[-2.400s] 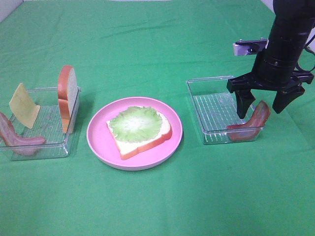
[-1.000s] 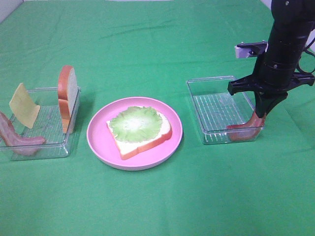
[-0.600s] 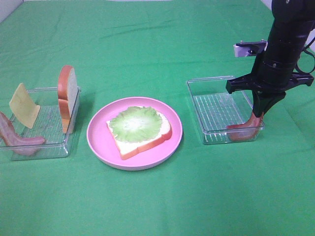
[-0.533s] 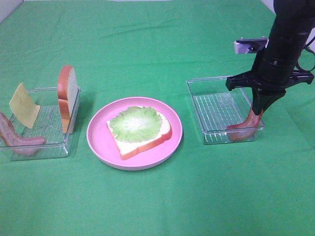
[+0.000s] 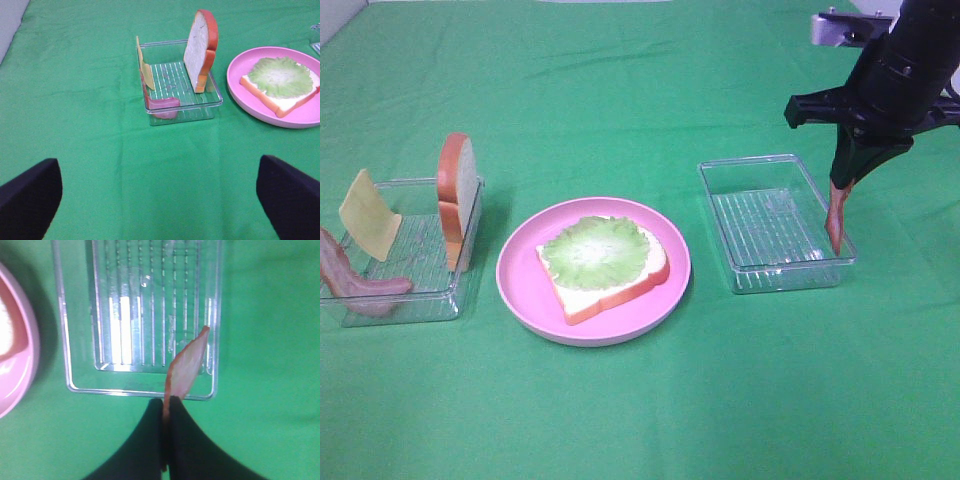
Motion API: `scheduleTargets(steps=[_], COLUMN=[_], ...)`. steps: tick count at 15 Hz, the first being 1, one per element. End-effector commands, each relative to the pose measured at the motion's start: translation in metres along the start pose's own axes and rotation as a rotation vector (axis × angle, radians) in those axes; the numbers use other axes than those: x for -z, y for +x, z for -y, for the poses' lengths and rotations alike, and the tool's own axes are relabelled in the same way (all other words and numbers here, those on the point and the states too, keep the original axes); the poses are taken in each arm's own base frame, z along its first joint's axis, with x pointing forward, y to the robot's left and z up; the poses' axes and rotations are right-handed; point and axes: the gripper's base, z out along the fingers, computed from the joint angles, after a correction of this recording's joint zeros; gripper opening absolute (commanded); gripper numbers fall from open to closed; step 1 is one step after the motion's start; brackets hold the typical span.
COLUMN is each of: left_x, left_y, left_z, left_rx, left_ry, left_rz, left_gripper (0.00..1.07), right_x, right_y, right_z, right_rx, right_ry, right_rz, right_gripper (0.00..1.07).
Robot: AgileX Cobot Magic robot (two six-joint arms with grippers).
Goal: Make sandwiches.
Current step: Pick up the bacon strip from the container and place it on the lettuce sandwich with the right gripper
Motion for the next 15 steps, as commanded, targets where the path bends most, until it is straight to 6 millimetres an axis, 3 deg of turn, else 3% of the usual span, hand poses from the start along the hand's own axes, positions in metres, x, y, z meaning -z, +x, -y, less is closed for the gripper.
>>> scheduleTargets(steps=[1,4,6,11,15], left_x=[0.0,0.0,0.0,0.0,0.0], left_y=[0.001,0.001,0.001,0.001,0.001], left_z=[0.0,0.0,0.0,0.0,0.0], left_rx=[0.001,0.001,0.001,0.001,0.001], left_ry=[0.0,0.0,0.0,0.0,0.0], left_rz=[-0.004,-0.004,-0.004,-0.004,-0.004], left_gripper=[1.0,1.0,1.0,1.0,1.0], right_x=[0.022,0.042,0.045,0.043,0.042], right_y=[0.007,0.014,0.017,0.033,0.043], right_z=[-0.009,-0.022,-0.036,-0.105,-0.144], right_rx=[0.027,0.071,0.112,0.311,0.404], right_ry=[-0.09,-0.182,-0.193,-0.233,-0.274], right_rz=[0.046,0.086,0.088,0.088,0.139], right_gripper=[0.0,0.0,0.0,0.0,0.0])
